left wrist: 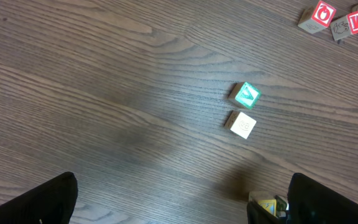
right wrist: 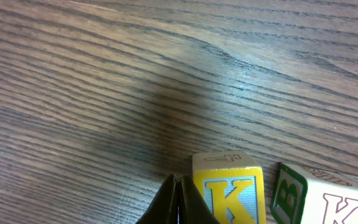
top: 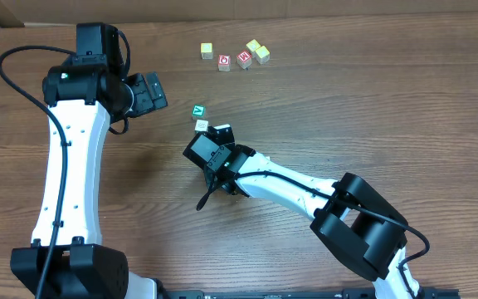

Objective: Flip 5 blocks

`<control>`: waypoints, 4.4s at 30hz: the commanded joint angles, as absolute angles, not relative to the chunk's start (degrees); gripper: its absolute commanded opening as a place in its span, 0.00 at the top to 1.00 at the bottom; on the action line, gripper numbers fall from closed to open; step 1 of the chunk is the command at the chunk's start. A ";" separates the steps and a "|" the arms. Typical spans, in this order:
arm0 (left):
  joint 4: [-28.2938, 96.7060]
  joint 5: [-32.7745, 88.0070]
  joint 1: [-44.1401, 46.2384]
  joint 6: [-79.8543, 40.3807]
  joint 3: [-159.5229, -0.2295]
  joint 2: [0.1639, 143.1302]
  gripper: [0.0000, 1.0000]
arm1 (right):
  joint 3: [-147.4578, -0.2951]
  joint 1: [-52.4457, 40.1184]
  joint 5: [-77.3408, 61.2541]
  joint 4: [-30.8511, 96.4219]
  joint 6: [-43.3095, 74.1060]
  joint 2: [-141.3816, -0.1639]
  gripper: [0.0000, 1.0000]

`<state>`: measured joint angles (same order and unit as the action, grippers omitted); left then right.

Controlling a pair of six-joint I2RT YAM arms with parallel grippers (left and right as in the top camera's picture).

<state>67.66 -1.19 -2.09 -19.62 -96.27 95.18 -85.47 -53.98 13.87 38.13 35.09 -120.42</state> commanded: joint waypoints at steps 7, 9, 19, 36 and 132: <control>67.46 -1.89 -1.85 -20.82 -97.71 95.57 0.00 | -85.08 -53.49 16.58 37.89 36.34 -119.77 0.96; 67.44 -1.91 -1.85 -20.80 -97.71 95.57 0.00 | -85.08 -53.49 17.54 38.30 37.82 -119.77 0.96; 67.44 -1.91 -1.85 -20.80 -97.71 95.57 0.00 | -85.10 -53.49 18.17 39.97 39.29 -119.77 0.96; 67.44 -1.91 -1.85 -20.80 -97.71 95.57 0.00 | -85.34 -52.27 17.93 39.35 43.75 -119.57 0.96; 67.44 -1.91 -1.85 -20.82 -97.71 95.57 0.00 | -94.72 -48.12 -3.49 45.95 29.54 -119.61 0.96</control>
